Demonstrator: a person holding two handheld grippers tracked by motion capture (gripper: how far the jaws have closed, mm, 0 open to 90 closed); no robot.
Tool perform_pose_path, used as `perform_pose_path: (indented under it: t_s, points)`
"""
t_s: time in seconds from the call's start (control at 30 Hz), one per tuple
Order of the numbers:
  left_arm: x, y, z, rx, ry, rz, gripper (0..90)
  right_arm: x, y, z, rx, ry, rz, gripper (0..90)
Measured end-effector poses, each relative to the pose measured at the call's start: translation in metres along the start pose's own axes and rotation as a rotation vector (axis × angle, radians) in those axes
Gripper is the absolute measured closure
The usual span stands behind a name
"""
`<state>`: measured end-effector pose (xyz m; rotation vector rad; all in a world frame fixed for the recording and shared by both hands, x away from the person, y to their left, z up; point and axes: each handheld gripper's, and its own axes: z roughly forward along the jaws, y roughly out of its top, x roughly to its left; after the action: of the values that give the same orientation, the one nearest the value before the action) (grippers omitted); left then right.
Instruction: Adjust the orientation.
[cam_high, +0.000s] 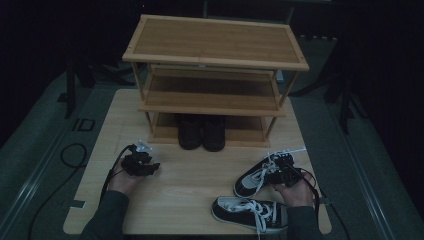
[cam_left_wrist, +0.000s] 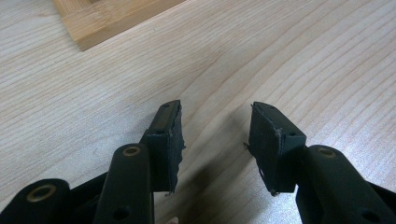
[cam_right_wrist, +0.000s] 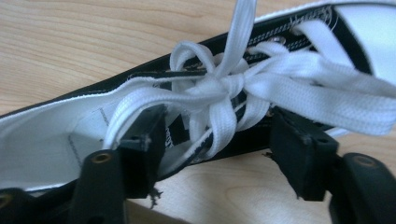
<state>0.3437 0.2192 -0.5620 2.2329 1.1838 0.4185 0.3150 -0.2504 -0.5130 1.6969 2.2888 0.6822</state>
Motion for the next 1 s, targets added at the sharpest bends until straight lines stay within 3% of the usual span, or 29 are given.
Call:
perform_pose_path:
  t_s: [0.07,0.17,0.27,0.53,0.8,1.0]
  points:
    - [0.0,0.0,0.0,0.001,0.0,0.002,54.9,-0.001,0.001,0.0,0.014,0.019,0.017,45.6]
    - [0.0,0.0,0.0,0.0,-0.002,0.001,54.9,-0.001,0.002,0.001,0.018,0.008,0.027,53.8]
    - [0.0,0.0,0.0,0.0,-0.001,0.001,54.9,-0.001,0.004,-0.001,0.013,-0.008,0.014,63.6]
    - [0.001,0.0,0.0,-0.001,-0.005,-0.001,55.0,0.002,0.011,-0.004,-0.017,-0.055,-0.014,77.5]
    - [0.002,0.0,0.0,-0.003,-0.009,-0.003,55.1,0.001,0.017,-0.003,-0.088,-0.112,-0.001,83.7]
    - [0.001,0.0,0.0,-0.007,-0.008,-0.006,55.0,-0.002,0.026,-0.015,-0.139,-0.135,-0.041,84.1]
